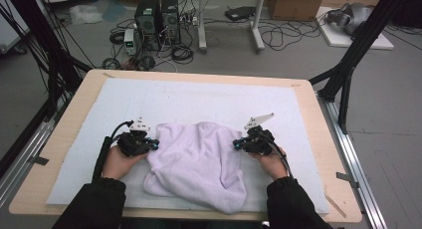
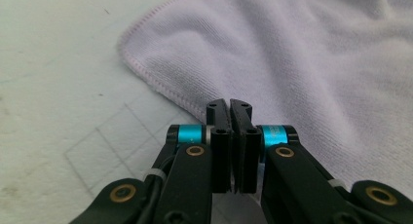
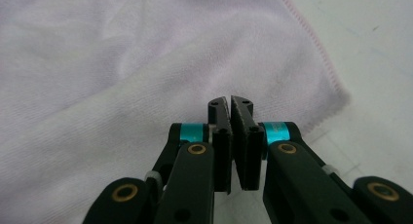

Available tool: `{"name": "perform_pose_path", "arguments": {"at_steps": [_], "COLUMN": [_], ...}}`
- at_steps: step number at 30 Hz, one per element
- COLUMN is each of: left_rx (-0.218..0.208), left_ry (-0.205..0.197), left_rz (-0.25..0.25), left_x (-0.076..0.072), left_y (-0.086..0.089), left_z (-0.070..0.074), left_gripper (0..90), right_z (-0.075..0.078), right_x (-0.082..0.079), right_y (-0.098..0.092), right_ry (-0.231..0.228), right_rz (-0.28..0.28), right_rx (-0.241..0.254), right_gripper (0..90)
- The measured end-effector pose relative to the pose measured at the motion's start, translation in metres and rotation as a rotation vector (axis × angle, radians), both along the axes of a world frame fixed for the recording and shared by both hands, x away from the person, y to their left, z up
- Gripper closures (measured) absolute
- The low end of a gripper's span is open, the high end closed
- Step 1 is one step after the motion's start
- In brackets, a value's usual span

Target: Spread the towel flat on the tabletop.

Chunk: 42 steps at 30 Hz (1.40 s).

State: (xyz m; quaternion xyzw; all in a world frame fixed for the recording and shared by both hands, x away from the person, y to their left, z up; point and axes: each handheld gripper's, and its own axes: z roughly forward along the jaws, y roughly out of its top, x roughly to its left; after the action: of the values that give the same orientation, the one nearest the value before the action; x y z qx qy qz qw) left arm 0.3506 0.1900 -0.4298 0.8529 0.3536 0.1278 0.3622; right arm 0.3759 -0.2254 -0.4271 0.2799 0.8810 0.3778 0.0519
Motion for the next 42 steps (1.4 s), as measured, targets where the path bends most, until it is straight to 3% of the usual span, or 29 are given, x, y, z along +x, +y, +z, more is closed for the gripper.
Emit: {"name": "perform_pose_path", "arguments": {"at_steps": [2, 4, 5, 7, 8, 9, 10, 11, 12, 13, 14, 15, 16, 17, 18, 19, 21, 24, 25, 27, 28, 29, 31, 32, 35, 37, 39, 40, 42], "left_rx": [-0.034, -0.045, -0.086, -0.09, -0.09, -0.075, -0.054, -0.054, -0.041, -0.044, -0.051, -0.078, -0.078, -0.067, -0.067, -0.07, -0.076, -0.085, -0.08, -0.091, -0.091, -0.095, -0.102, -0.116, -0.141, -0.167, -0.174, -0.179, -0.176], "left_ry": [-0.038, -0.047, -0.019, -0.068, -0.068, -0.166, -0.218, -0.218, -0.246, -0.264, -0.273, -0.253, -0.253, -0.216, -0.216, -0.174, -0.152, -0.13, -0.123, -0.119, -0.119, -0.12, -0.12, -0.124, -0.125, -0.132, -0.134, -0.139, -0.132], "left_rz": [0.024, 0.041, 0.064, 0.089, 0.089, 0.115, 0.154, 0.154, 0.19, 0.212, 0.238, 0.218, 0.218, 0.195, 0.195, 0.181, 0.162, 0.132, 0.116, 0.062, 0.062, 0.024, 0.009, -0.015, -0.03, -0.064, -0.078, -0.113, -0.142], "left_x": [0.005, 0.009, 0.023, 0.037, 0.037, 0.052, 0.061, 0.061, 0.069, 0.075, 0.077, 0.078, 0.078, 0.074, 0.074, 0.068, 0.058, 0.046, 0.04, 0.02, 0.02, 0.007, 0.001, -0.009, -0.018, -0.03, -0.034, -0.042, -0.049], "left_y": [0.005, 0.006, 0.008, 0.005, 0.005, 0.0, 0.0, 0.0, 0.001, 0.002, 0.002, 0.006, 0.006, 0.009, 0.009, 0.013, 0.015, 0.016, 0.015, 0.012, 0.012, 0.008, 0.006, 0.005, 0.003, 0.0, -0.002, -0.005, -0.01], "left_z": [0.012, 0.017, 0.032, 0.059, 0.059, 0.092, 0.106, 0.106, 0.117, 0.124, 0.128, 0.125, 0.125, 0.112, 0.112, 0.096, 0.081, 0.067, 0.061, 0.048, 0.048, 0.043, 0.041, 0.041, 0.041, 0.044, 0.045, 0.046, 0.045], "left_gripper": [87.2, 87.3, 87.2, 87.3, 87.3, 87.3, 87.2, 86.4, 82.2, 82.2, 62.2, 61.5, 59.6, 58.0, 57.1, 56.2, 55.0, 52.9, 51.4, 50.1, 49.5, 49.5, 49.5, 49.5, 48.8, 48.8, 48.7, 47.5, 45.8], "right_z": [0.014, 0.028, 0.035, 0.055, 0.067, 0.081, 0.096, 0.096, 0.124, 0.124, 0.132, 0.13, 0.124, 0.117, 0.109, 0.1, 0.085, 0.074, 0.067, 0.061, 0.058, 0.056, 0.052, 0.049, 0.045, 0.042, 0.04, 0.035, 0.03], "right_x": [0.005, 0.014, 0.021, 0.035, 0.042, 0.049, 0.058, 0.058, 0.074, 0.074, 0.081, 0.083, 0.083, 0.079, 0.074, 0.068, 0.058, 0.041, 0.024, 0.008, 0.0, -0.009, -0.023, -0.029, -0.041, -0.052, -0.056, -0.061, -0.068], "right_y": [-0.003, -0.007, -0.009, -0.012, -0.012, -0.013, -0.014, -0.014, -0.018, -0.018, -0.025, -0.028, -0.029, -0.028, -0.027, -0.028, -0.03, -0.031, -0.033, -0.034, -0.035, -0.035, -0.034, -0.034, -0.028, -0.025, -0.023, -0.021, -0.02], "right_ry": [-0.014, -0.031, -0.037, -0.053, -0.076, -0.104, -0.14, -0.14, -0.236, -0.236, -0.296, -0.248, -0.218, -0.218, -0.227, -0.211, -0.141, -0.144, -0.133, -0.127, -0.142, -0.144, -0.138, -0.142, -0.09, -0.122, -0.123, -0.104, -0.109], "right_rz": [-0.012, -0.033, -0.042, -0.062, -0.076, -0.096, -0.127, -0.127, -0.215, -0.215, -0.305, -0.305, -0.29, -0.275, -0.258, -0.243, -0.209, -0.175, -0.149, -0.122, -0.108, -0.099, -0.07, -0.057, -0.016, 0.01, 0.024, 0.043, 0.06], "right_rx": [-0.013, -0.017, -0.028, -0.039, -0.046, -0.049, -0.046, -0.046, -0.054, -0.054, -0.011, 0.034, 0.037, 0.009, -0.016, -0.011, 0.018, 0.022, 0.058, 0.086, 0.093, 0.116, 0.122, 0.129, 0.106, 0.124, 0.125, 0.148, 0.161], "right_gripper": [87.6, 87.8, 88.0, 88.1, 88.0, 88.0, 87.9, 87.9, 83.2, 83.2, 59.6, 60.4, 58.8, 57.2, 56.4, 55.6, 53.8, 53.6, 52.4, 51.3, 50.9, 50.6, 49.2, 48.9, 46.1, 46.8, 46.4, 45.6, 44.9]}}
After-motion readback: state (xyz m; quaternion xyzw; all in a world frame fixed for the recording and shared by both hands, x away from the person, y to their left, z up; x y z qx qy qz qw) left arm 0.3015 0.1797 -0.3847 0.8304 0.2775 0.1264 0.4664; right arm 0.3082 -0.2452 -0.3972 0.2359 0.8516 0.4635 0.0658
